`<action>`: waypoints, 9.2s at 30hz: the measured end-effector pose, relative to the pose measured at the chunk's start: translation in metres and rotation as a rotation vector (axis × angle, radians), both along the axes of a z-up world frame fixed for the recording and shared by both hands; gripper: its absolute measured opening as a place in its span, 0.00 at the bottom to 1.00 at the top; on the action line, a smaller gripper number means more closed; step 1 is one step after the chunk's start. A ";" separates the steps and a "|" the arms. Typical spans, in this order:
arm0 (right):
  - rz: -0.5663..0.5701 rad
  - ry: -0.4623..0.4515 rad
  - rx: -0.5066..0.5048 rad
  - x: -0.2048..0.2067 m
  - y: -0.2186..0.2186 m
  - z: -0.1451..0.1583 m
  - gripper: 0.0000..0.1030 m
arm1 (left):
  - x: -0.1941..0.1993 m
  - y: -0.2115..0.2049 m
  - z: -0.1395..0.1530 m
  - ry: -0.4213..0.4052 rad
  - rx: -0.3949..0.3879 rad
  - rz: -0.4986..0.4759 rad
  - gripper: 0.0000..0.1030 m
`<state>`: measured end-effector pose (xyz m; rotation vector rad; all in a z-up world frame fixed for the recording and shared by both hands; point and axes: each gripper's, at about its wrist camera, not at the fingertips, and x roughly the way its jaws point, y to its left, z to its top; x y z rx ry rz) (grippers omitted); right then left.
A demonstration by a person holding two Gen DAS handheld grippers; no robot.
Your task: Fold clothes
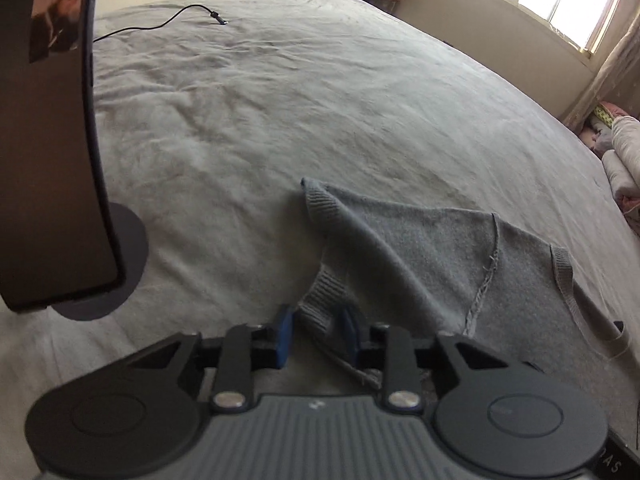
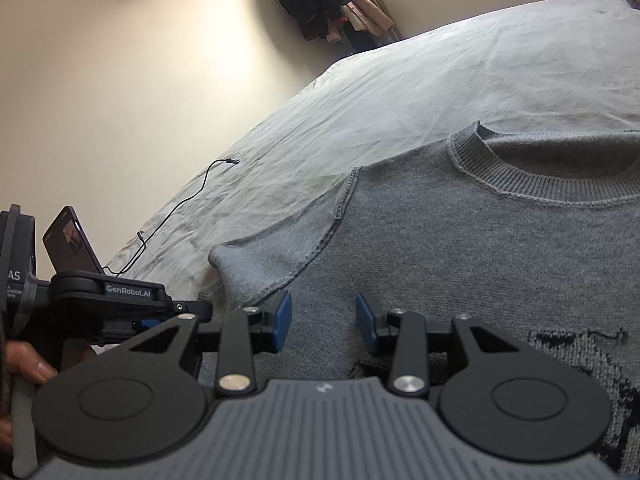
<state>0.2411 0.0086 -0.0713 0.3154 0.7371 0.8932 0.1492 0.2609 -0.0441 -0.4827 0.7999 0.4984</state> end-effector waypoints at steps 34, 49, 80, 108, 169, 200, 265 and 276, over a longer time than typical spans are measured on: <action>0.458 -0.415 -0.371 0.047 0.214 0.021 0.02 | -0.052 0.027 -0.023 -0.268 -0.155 0.025 0.06; 0.301 -0.416 -0.362 0.053 0.229 0.008 0.06 | -0.051 0.022 -0.014 -0.270 -0.147 0.036 0.14; 0.240 -0.163 -0.346 0.038 0.191 0.043 0.06 | -0.050 0.033 -0.024 -0.298 -0.391 0.011 0.32; 0.175 -0.063 -0.007 0.045 0.121 0.050 0.06 | -0.031 0.030 -0.025 -0.378 -0.334 -0.078 0.04; -0.244 -0.068 -0.554 -0.088 -0.069 0.042 0.48 | -0.078 -0.039 -0.005 -0.293 -0.256 -0.479 0.48; -0.193 -0.182 -0.366 -0.237 -0.156 0.060 0.58 | -0.248 -0.023 -0.003 0.003 -0.495 -0.344 0.43; -0.277 -0.168 -0.528 -0.029 -0.153 0.068 0.63 | 0.036 -0.120 0.014 0.009 0.177 -0.635 0.47; -0.302 -0.184 -0.484 0.091 -0.148 0.048 0.62 | 0.155 -0.105 0.003 -0.088 0.265 -0.661 0.52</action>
